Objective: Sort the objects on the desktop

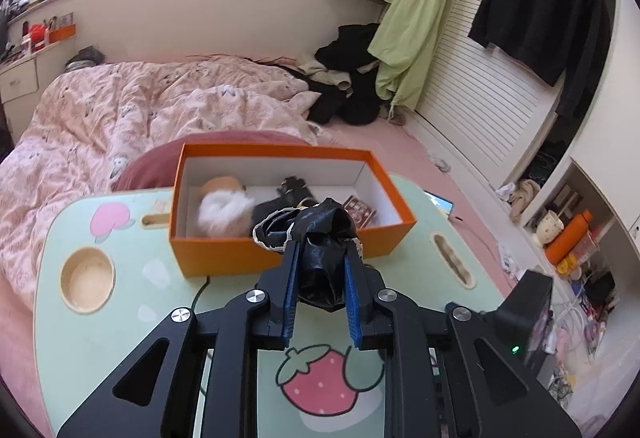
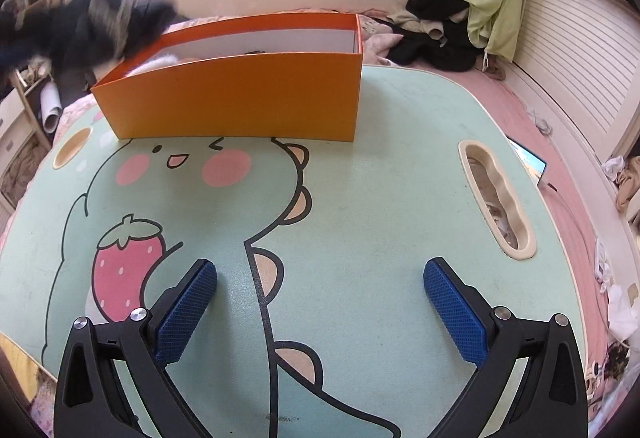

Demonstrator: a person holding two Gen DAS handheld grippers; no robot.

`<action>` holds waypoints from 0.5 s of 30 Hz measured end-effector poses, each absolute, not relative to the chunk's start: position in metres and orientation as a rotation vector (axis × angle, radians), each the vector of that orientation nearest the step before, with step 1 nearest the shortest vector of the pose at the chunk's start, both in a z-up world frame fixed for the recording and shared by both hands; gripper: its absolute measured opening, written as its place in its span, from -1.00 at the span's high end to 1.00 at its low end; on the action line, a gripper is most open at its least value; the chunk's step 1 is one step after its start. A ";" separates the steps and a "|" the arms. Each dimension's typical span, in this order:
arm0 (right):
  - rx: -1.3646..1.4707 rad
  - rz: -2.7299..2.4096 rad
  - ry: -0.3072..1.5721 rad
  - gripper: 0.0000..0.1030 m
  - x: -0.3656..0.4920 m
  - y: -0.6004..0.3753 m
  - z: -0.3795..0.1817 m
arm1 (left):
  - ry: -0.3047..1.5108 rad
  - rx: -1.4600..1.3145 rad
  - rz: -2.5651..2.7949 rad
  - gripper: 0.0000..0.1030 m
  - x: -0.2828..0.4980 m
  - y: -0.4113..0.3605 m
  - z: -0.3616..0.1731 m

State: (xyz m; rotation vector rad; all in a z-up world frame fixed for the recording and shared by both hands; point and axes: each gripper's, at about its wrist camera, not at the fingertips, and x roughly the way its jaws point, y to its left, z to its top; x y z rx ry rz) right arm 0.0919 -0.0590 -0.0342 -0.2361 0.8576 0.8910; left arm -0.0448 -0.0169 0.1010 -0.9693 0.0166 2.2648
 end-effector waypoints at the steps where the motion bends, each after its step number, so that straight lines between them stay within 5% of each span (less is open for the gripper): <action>1: -0.235 0.890 0.858 -1.00 0.092 -0.058 -0.035 | -0.006 -0.999 2.256 -0.03 -0.048 -0.020 0.089; 3: -0.234 0.888 0.858 -1.00 0.092 -0.058 -0.035 | -0.060 -1.077 2.247 -0.37 -0.054 -0.029 0.062; 15: -0.224 0.872 0.861 -1.00 0.093 -0.057 -0.035 | 0.103 -1.047 2.384 -0.58 0.000 -0.056 0.014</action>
